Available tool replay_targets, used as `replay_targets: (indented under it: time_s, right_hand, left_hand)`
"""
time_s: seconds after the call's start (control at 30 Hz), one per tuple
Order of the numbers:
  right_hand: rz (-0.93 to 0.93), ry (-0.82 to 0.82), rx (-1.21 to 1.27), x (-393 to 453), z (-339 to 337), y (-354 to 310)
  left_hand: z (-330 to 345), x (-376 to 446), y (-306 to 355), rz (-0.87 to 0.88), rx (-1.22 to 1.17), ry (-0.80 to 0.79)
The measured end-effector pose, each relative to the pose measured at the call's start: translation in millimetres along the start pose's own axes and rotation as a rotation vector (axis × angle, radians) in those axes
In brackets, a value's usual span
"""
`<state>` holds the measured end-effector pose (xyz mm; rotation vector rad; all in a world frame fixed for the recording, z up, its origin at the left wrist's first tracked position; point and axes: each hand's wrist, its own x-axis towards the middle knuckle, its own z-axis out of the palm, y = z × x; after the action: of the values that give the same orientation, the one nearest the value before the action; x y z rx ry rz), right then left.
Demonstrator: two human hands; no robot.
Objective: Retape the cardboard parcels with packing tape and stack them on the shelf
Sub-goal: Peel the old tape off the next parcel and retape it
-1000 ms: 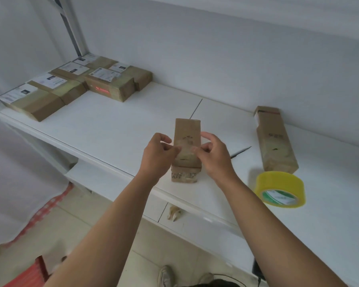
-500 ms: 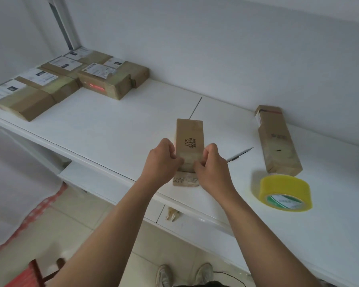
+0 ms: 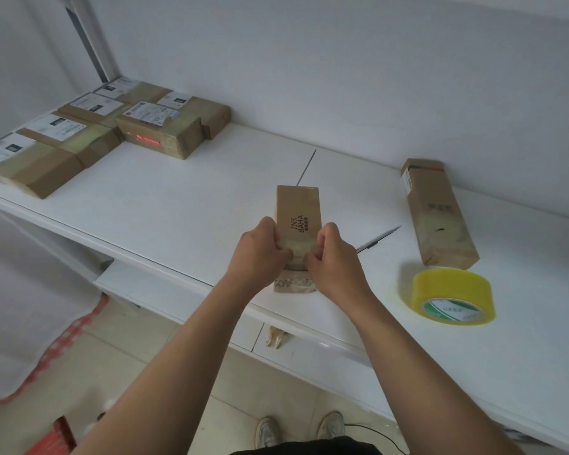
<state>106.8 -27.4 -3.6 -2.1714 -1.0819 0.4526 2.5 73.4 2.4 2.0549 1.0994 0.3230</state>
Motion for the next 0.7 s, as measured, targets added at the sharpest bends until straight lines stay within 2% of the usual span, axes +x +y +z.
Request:
replay_targets:
  time_s: [0.43,0.53,0.57,0.63,0.7]
  right_hand:
    - [0.009,-0.049,-0.03,4,-4,10]
    - [-0.145,0.067,-0.105,-2,3,20]
    - [-0.258,0.142,-0.182,-5,6,23]
    - [-0.465,0.209,-0.315,-9,13,29]
    - [-0.567,0.132,-0.362,-12,20,36]
  left_hand:
    - [5,0,-5,0.021,0.01,0.02]
    - [9,-2,-15,0.058,0.021,0.065]
    - [12,-5,-19,0.107,0.029,0.116]
    - [21,-10,-28,0.332,0.112,0.289]
    - [30,-15,-39,0.565,0.23,0.381]
